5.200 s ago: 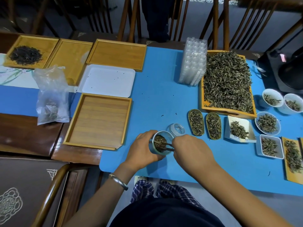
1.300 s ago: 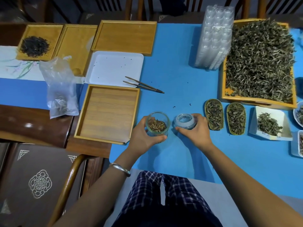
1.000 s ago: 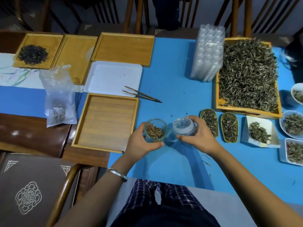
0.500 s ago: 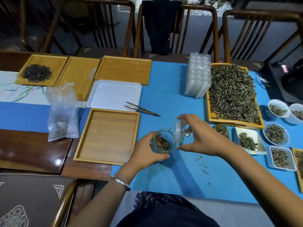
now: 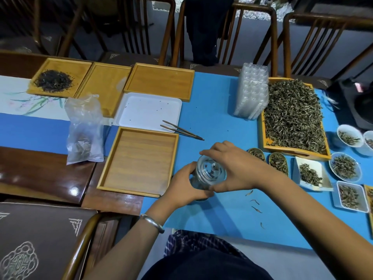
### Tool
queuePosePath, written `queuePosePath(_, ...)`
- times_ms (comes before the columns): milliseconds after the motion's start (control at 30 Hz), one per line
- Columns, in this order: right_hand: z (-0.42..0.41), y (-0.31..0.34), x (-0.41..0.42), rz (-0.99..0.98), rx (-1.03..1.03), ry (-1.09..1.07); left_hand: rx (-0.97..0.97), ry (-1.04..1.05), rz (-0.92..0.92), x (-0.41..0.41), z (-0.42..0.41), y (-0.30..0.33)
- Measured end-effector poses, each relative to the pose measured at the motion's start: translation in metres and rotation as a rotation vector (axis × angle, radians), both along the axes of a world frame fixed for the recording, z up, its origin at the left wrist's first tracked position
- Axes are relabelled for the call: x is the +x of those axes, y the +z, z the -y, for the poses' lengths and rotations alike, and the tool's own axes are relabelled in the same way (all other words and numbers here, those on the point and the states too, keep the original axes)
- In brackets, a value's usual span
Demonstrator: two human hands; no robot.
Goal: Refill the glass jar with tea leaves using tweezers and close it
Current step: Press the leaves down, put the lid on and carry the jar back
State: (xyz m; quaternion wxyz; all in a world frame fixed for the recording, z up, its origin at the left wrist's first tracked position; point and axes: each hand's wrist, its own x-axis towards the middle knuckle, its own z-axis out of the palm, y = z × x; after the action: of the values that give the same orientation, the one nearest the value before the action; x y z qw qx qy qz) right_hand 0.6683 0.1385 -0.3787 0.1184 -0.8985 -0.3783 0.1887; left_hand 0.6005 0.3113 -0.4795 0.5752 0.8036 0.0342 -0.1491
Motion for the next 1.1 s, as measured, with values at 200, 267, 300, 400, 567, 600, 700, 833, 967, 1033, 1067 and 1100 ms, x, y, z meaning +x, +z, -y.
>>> queuePosePath(200, 0.004, -0.005, 0.001, -0.132, 0.096, -0.076, -0.061, -0.035, -0.026, 0.003, 0.000, 0.001)
queuePosePath(267, 0.008, -0.010, 0.000, -0.216, 0.169, -0.139, -0.114, -0.033, -0.044, 0.003, 0.001, 0.004)
queuePosePath(300, 0.009, -0.012, -0.002, -0.251, 0.232, -0.177, -0.140, -0.030, -0.048, 0.004, 0.002, 0.005)
queuePosePath(400, 0.003, -0.019, -0.011, -0.336, 0.548, -0.377, -0.189, -0.026, -0.038, 0.007, 0.006, 0.013)
queuePosePath(567, -0.006, -0.017, -0.013, -0.420, 0.883, -0.583, -0.253, -0.013, -0.036, 0.016, 0.013, 0.027)
queuePosePath(600, -0.005, -0.015, -0.011, -0.431, 0.885, -0.576, -0.266, -0.013, -0.037, 0.017, 0.015, 0.029)
queuePosePath(700, 0.000, -0.010, -0.004, -0.488, 0.863, -0.535, -0.296, -0.046, -0.054, 0.020, 0.018, 0.035)
queuePosePath(833, 0.008, -0.011, -0.001, -0.549, 0.840, -0.470, -0.352, -0.088, -0.096, 0.019, 0.021, 0.037)
queuePosePath(967, 0.013, -0.007, -0.001, -0.611, 0.849, -0.394, -0.419, -0.177, -0.129, 0.018, 0.021, 0.040)
queuePosePath(1033, 0.014, -0.003, 0.001, -0.644, 0.858, -0.364, -0.462, -0.211, -0.152, 0.020, 0.020, 0.043)
queuePosePath(1067, 0.015, -0.001, 0.002, -0.658, 0.858, -0.349, -0.478, -0.223, -0.160, 0.020, 0.020, 0.044)
queuePosePath(1100, 0.015, 0.002, 0.004, -0.673, 0.857, -0.332, -0.499, -0.236, -0.167, 0.021, 0.020, 0.045)
